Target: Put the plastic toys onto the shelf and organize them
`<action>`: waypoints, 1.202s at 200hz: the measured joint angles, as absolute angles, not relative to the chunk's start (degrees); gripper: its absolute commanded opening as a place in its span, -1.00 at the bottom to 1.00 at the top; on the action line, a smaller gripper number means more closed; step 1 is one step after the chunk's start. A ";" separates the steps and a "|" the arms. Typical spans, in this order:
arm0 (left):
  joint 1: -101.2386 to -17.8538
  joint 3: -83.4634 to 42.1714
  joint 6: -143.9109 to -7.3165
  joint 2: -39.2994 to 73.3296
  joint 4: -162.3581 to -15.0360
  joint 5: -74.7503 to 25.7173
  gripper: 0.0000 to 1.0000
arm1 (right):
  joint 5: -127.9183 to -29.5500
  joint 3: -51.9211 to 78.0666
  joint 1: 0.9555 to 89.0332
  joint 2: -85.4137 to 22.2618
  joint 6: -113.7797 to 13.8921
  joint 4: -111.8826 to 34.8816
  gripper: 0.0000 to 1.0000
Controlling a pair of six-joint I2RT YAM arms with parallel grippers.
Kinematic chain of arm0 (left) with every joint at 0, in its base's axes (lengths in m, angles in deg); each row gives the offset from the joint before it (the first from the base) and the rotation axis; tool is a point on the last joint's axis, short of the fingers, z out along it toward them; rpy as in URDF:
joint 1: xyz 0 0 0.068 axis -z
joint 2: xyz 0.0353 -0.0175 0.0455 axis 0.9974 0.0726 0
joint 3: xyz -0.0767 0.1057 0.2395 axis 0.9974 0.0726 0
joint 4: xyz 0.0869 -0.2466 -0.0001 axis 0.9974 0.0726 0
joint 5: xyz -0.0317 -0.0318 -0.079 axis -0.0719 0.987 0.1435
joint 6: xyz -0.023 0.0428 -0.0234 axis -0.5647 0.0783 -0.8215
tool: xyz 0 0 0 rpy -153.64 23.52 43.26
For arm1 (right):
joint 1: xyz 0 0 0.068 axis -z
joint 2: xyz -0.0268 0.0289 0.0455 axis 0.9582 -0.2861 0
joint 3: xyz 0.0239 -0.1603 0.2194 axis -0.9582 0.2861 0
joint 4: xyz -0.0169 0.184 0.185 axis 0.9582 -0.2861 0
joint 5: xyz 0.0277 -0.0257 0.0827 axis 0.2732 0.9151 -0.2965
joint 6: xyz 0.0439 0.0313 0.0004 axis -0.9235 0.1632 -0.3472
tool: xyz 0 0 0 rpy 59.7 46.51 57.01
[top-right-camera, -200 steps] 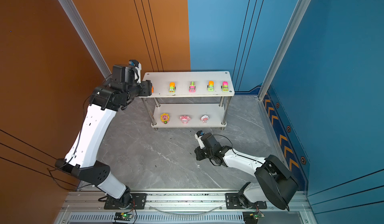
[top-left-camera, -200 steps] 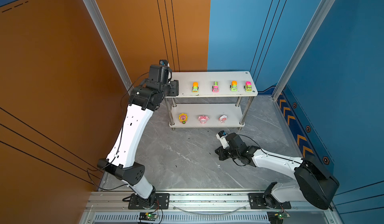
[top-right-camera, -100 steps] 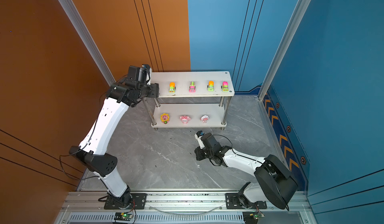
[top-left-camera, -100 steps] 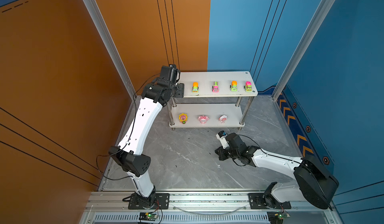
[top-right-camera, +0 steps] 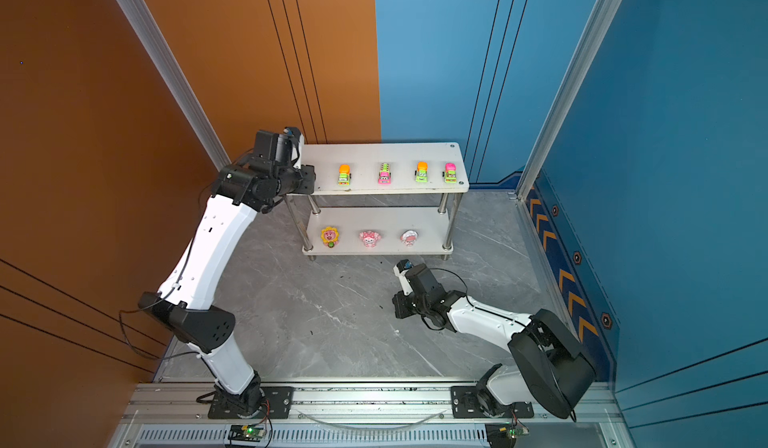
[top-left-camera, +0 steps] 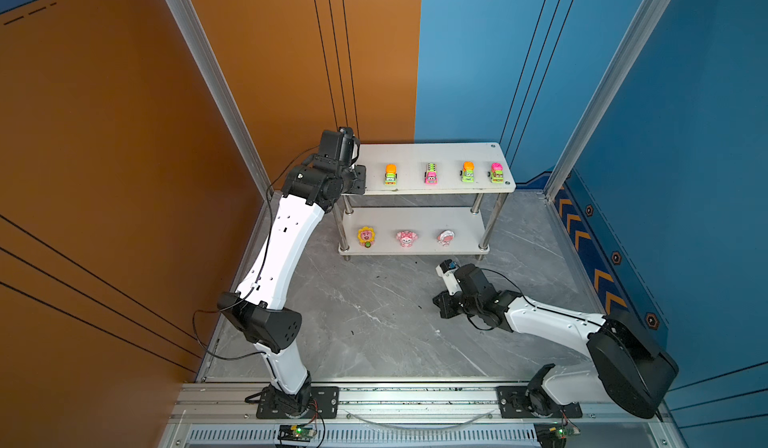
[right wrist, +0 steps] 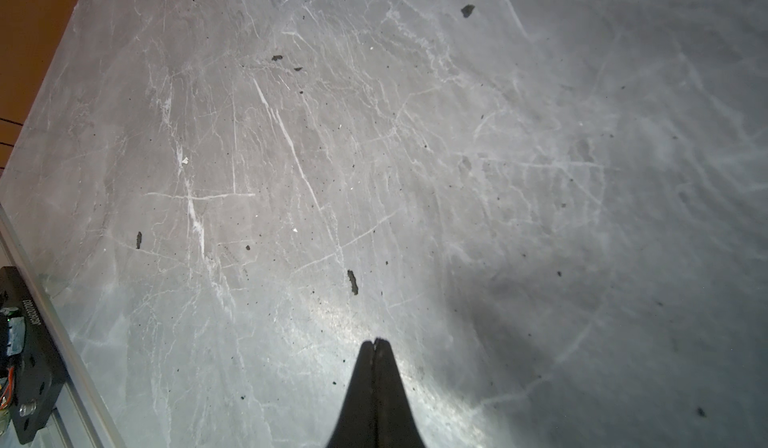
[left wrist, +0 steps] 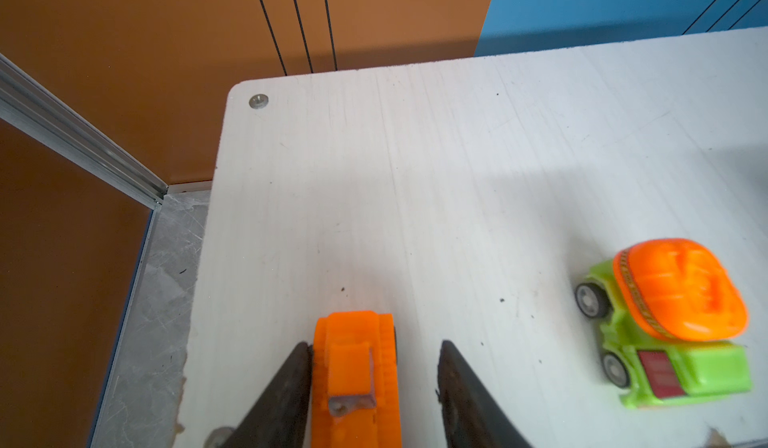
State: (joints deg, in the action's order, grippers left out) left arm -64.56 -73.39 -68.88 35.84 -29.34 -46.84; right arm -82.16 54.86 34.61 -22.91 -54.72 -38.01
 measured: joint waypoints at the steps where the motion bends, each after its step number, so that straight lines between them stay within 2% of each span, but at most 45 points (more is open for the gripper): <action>1: -64.56 -73.39 -68.88 35.84 -29.34 -46.84 0.03 | -82.13 54.88 34.61 -22.91 -54.72 -38.01 -0.98; 20: -64.56 -73.39 -68.59 35.84 -29.34 -46.84 0.22 | -82.13 54.88 34.61 -22.91 -54.72 -38.01 -0.98; 40: -64.56 -73.39 -68.59 35.84 -29.34 -46.88 0.33 | -82.13 54.88 34.64 -22.91 -54.72 -38.01 -0.98; 59: -64.54 -73.42 -68.44 35.80 -29.34 -47.03 0.40 | -82.13 54.88 34.72 -22.91 -54.72 -38.01 -0.98; 98: -62.88 -73.28 -67.02 32.69 -29.34 -51.19 0.49 | -81.96 54.91 35.05 -22.62 -54.70 -38.03 -0.85; 111: -60.69 -71.25 -65.86 29.00 -30.20 -53.64 0.52 | -81.78 55.06 35.51 -21.68 -54.66 -38.12 -0.67; 118: -59.07 -68.65 -65.16 26.05 -31.31 -55.21 0.67 | -81.44 55.12 35.77 -20.77 -54.55 -38.27 -0.51; 130: -55.90 -62.42 -63.54 20.19 -34.11 -57.94 0.70 | -80.41 55.19 36.25 -18.60 -54.70 -38.44 -0.27; 137: -54.09 -57.83 -62.73 16.48 -36.60 -59.25 0.99 | -79.66 55.19 36.43 -17.09 -54.59 -38.66 -0.16; 155: -50.53 -43.12 -60.92 6.57 -45.12 -61.37 0.95 | -76.60 55.23 36.76 -12.26 -54.59 -39.56 0.05; 185: -49.85 -17.83 -59.21 -6.04 -60.69 -61.68 0.96 | -69.39 55.30 37.35 -3.61 -53.83 -42.22 0.36; 188: -49.83 -15.23 -59.00 -7.06 -62.50 -61.55 0.95 | -68.65 55.30 37.39 -2.71 -54.02 -42.55 0.46; 190: -49.80 -13.66 -58.91 -7.63 -63.61 -61.53 0.96 | -68.06 55.30 37.43 -2.14 -53.78 -42.79 0.81; 191: -49.80 -13.20 -58.89 -7.81 -63.90 -61.50 0.96 | -67.84 55.30 37.46 -1.97 -53.65 -42.86 0.91; 193: -49.80 -11.78 -58.78 -8.35 -64.69 -61.50 0.95 | -67.32 55.32 37.46 -1.40 -53.72 -43.08 0.98; 240: -49.76 10.47 -58.14 -16.59 -79.57 -64.04 0.95 | -53.68 56.92 37.89 7.41 -51.64 -44.85 1.00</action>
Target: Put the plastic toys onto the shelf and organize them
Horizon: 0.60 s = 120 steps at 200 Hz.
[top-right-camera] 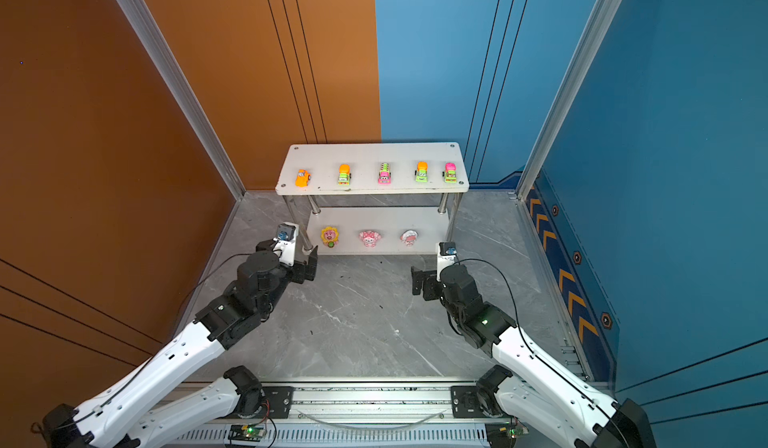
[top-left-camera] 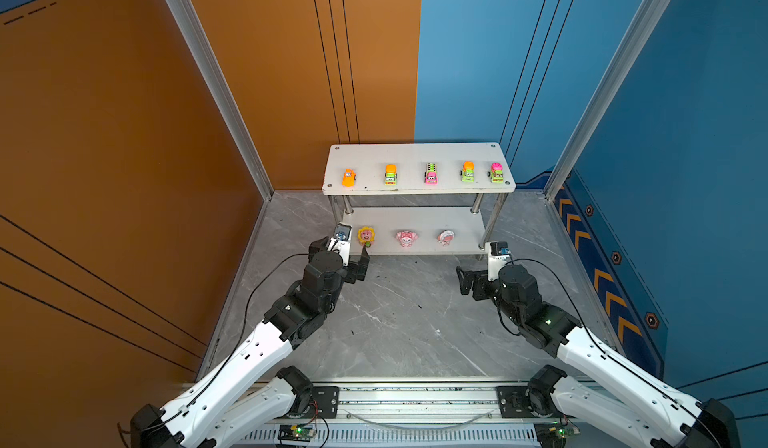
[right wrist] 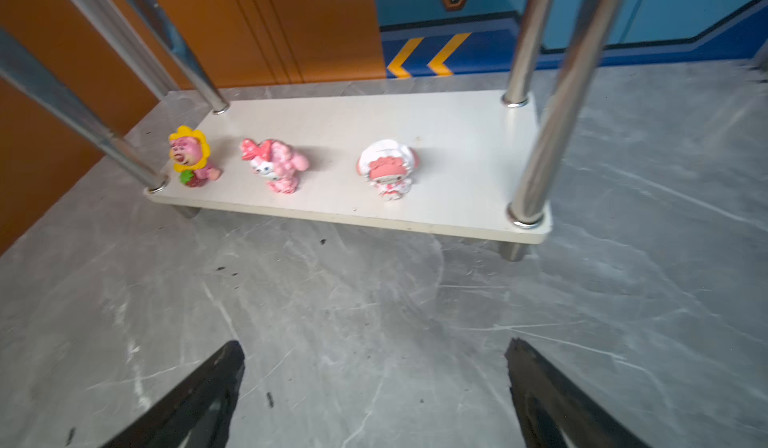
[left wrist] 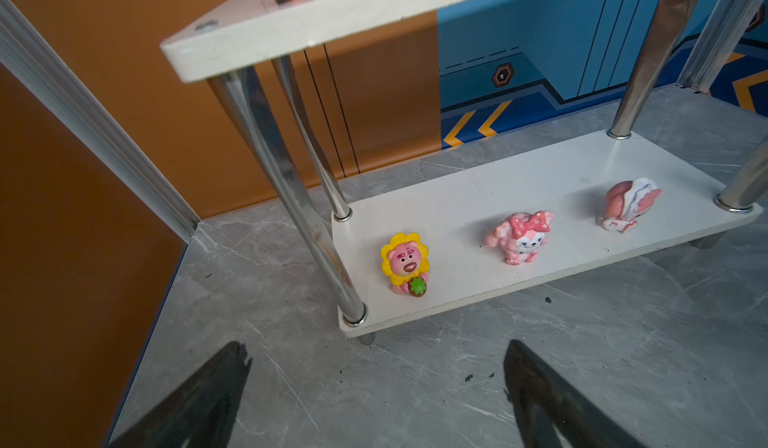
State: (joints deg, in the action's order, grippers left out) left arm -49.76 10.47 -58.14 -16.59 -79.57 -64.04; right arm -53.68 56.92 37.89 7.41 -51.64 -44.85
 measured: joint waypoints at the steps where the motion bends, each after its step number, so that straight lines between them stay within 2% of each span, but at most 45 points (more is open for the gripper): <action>1: -49.76 10.73 -58.12 -16.77 -79.77 -64.17 0.95 | -53.20 57.03 37.91 7.52 -51.47 -44.87 1.00; 39: -50.46 24.09 -56.96 -25.60 -90.15 -70.75 0.95 | -45.39 60.72 39.55 7.60 -45.06 -44.45 1.00; 65: -54.94 34.32 -53.31 -27.57 -98.00 -72.30 0.95 | -43.67 64.41 39.99 7.58 -39.77 -42.71 0.99; 97: -63.51 45.70 -54.12 -23.63 -105.65 -68.67 0.96 | -39.23 65.38 43.12 7.17 -36.65 -40.21 1.00; 120: -69.28 46.78 -56.24 -20.33 -108.01 -63.84 0.95 | -36.91 67.74 48.06 5.53 -36.08 -35.38 1.00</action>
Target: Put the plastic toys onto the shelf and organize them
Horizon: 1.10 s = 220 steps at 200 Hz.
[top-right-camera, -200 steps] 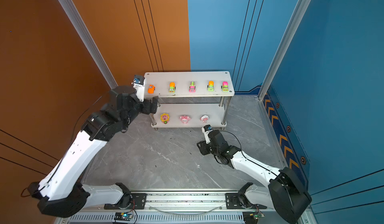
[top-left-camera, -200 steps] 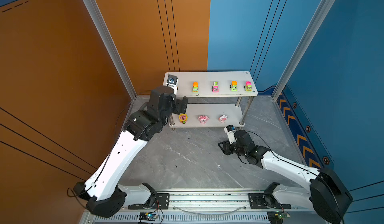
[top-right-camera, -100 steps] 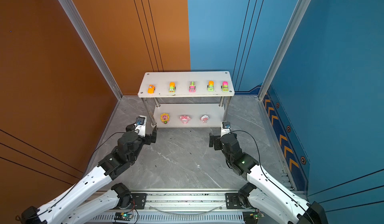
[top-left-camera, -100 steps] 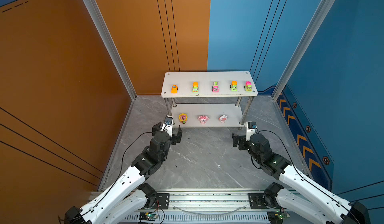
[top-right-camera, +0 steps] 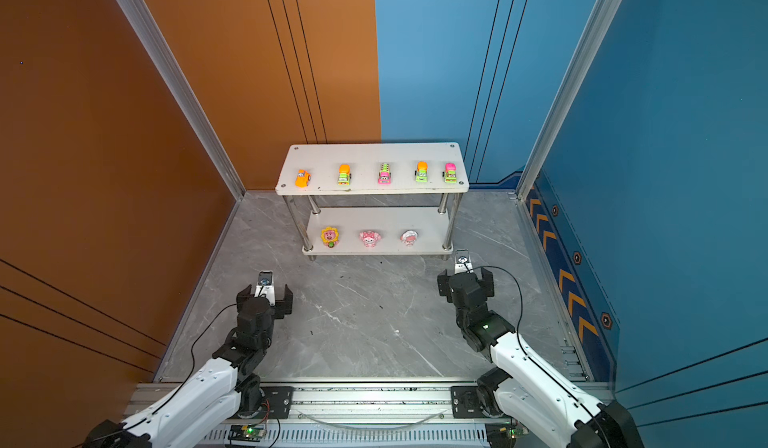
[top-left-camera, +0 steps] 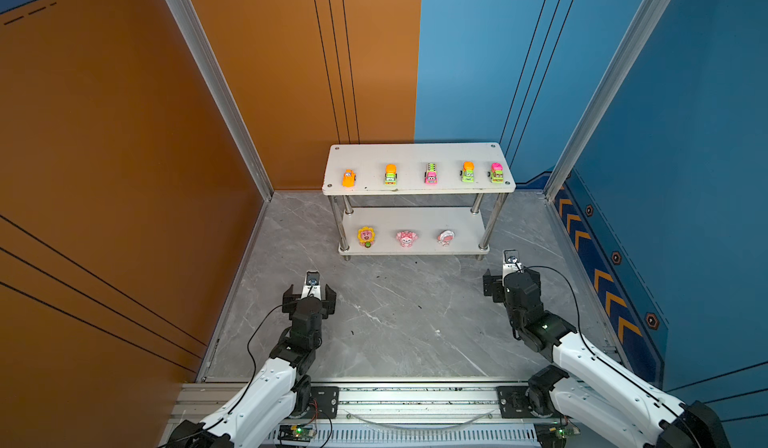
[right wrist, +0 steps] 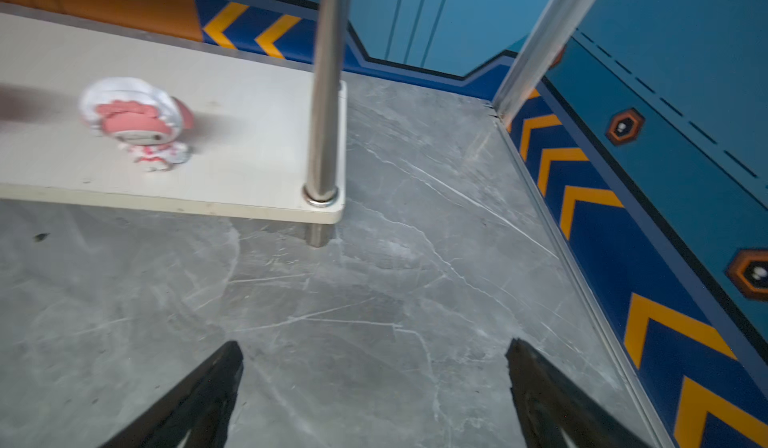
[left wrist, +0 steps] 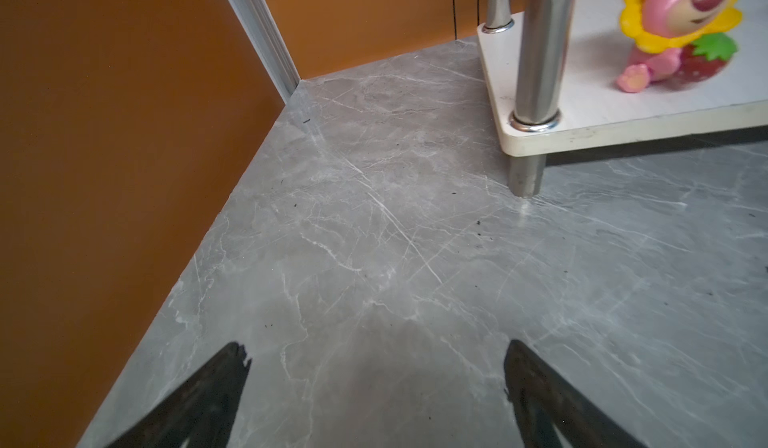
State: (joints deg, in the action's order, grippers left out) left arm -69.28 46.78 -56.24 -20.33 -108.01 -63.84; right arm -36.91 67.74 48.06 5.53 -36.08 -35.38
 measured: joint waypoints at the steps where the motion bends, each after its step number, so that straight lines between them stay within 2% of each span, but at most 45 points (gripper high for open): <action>1: -69.41 46.75 -56.33 -20.16 -108.16 -63.69 0.95 | -36.89 67.87 48.27 5.42 -36.10 -35.23 1.00; 31: -73.34 42.43 -57.99 -8.90 -113.58 -59.08 0.95 | -38.64 71.80 58.22 1.20 -38.51 -33.00 1.00; 79: -74.50 32.07 -56.79 11.43 -121.80 -55.67 0.95 | -43.34 72.41 67.97 -3.56 -40.89 -23.84 1.00; 107: -75.81 29.42 -55.48 18.79 -129.08 -54.36 0.95 | -46.53 70.38 70.77 -9.92 -40.60 -21.79 1.00; 125: -82.33 31.19 -57.90 22.97 -135.15 -50.09 0.95 | -48.10 67.50 70.83 -14.86 -39.47 -20.48 1.00; 143: -86.57 32.77 -59.08 24.58 -137.38 -47.30 0.95 | -49.85 64.83 70.92 -19.41 -37.94 -17.53 1.00; 170: -86.07 31.58 -59.35 24.65 -137.62 -43.12 0.95 | -54.90 64.63 70.94 -23.59 -36.23 -9.88 0.99; 190: -85.76 30.86 -59.46 24.58 -137.69 -41.83 0.95 | -58.42 68.70 70.87 -30.14 -35.29 6.23 1.00; 220: -85.61 30.84 -59.46 24.58 -137.62 -41.29 0.95 | -61.20 72.39 71.73 -31.98 -35.18 9.84 0.99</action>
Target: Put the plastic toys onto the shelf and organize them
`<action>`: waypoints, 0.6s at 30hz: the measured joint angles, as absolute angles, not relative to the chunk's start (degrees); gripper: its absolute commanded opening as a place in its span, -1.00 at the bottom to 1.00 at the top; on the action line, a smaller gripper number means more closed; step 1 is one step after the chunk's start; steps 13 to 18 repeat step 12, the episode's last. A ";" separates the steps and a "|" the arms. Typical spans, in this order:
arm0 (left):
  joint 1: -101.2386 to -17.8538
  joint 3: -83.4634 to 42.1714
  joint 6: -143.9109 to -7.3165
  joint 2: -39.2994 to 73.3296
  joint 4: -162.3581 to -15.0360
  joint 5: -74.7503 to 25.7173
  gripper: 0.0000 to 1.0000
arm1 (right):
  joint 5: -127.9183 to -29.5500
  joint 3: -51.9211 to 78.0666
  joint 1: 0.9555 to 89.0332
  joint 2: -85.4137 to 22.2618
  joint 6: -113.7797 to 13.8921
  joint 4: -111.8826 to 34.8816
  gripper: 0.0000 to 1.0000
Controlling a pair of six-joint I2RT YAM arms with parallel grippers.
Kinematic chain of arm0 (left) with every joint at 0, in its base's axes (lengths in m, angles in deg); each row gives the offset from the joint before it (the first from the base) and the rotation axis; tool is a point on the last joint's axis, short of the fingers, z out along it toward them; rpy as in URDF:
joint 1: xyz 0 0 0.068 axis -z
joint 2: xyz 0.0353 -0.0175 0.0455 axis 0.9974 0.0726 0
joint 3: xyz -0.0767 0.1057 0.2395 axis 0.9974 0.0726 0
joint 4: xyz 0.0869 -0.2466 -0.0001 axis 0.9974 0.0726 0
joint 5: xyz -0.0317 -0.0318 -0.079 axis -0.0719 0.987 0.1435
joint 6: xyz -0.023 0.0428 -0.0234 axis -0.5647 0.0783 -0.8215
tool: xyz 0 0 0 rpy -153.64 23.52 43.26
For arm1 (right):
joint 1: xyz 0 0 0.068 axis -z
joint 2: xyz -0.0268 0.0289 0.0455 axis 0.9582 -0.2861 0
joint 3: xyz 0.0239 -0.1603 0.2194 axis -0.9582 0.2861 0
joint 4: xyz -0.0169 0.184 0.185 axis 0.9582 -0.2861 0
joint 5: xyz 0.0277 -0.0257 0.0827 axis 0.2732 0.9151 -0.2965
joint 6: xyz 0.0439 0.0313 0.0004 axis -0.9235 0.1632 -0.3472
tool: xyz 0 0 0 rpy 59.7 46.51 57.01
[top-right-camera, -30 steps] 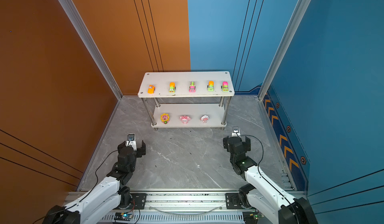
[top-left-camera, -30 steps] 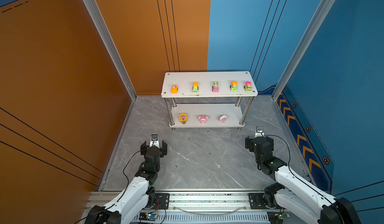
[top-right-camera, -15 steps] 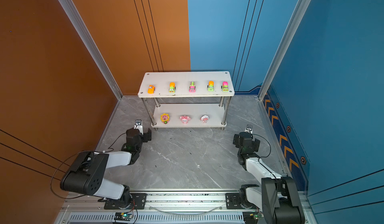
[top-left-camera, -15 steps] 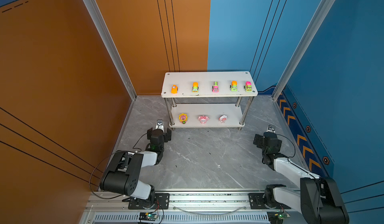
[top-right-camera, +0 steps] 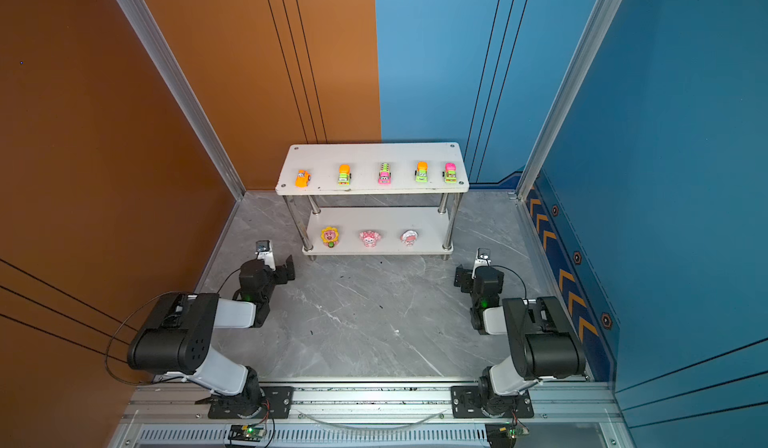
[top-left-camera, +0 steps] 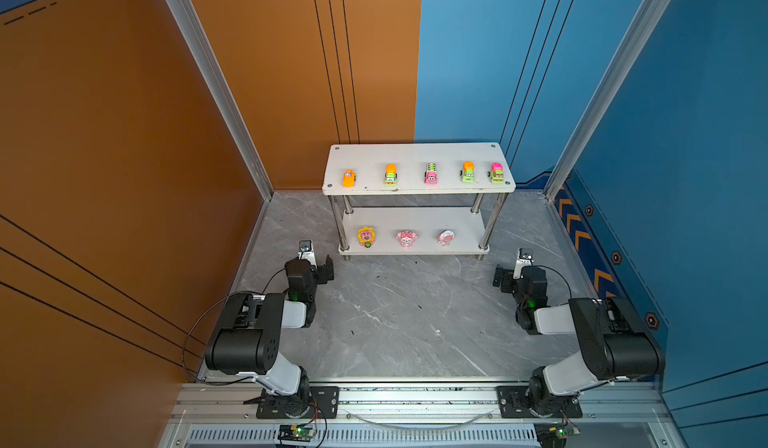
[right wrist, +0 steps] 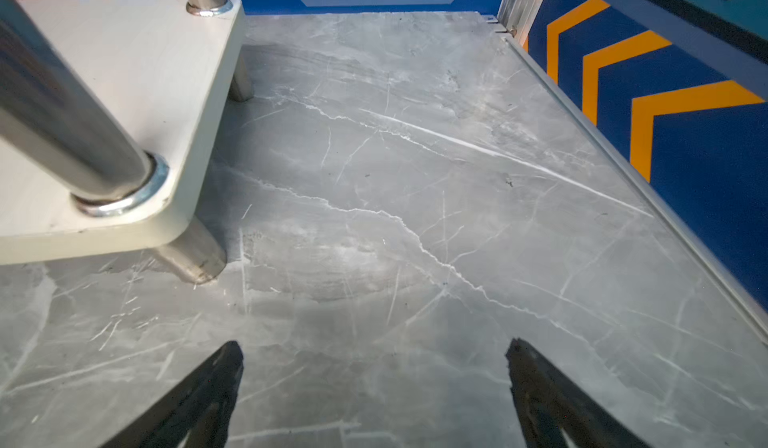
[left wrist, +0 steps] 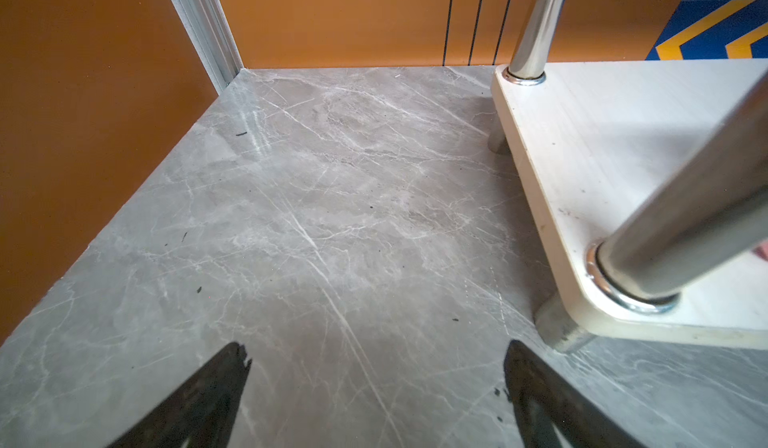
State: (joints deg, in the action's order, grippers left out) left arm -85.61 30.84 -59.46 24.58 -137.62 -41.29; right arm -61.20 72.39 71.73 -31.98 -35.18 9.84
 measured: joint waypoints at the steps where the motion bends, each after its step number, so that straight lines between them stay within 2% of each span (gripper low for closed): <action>1: -85.45 30.84 -59.46 24.58 -137.62 -41.29 0.95 | -61.28 71.89 71.79 -31.96 -35.18 9.82 1.00; 7: -85.39 30.84 -59.46 24.58 -137.62 -41.29 0.95 | -58.46 69.29 69.37 -31.96 -34.97 12.07 0.99; 18: -85.39 30.84 -59.46 24.58 -137.62 -41.29 0.95 | -59.18 68.79 70.79 -31.96 -35.01 11.17 0.99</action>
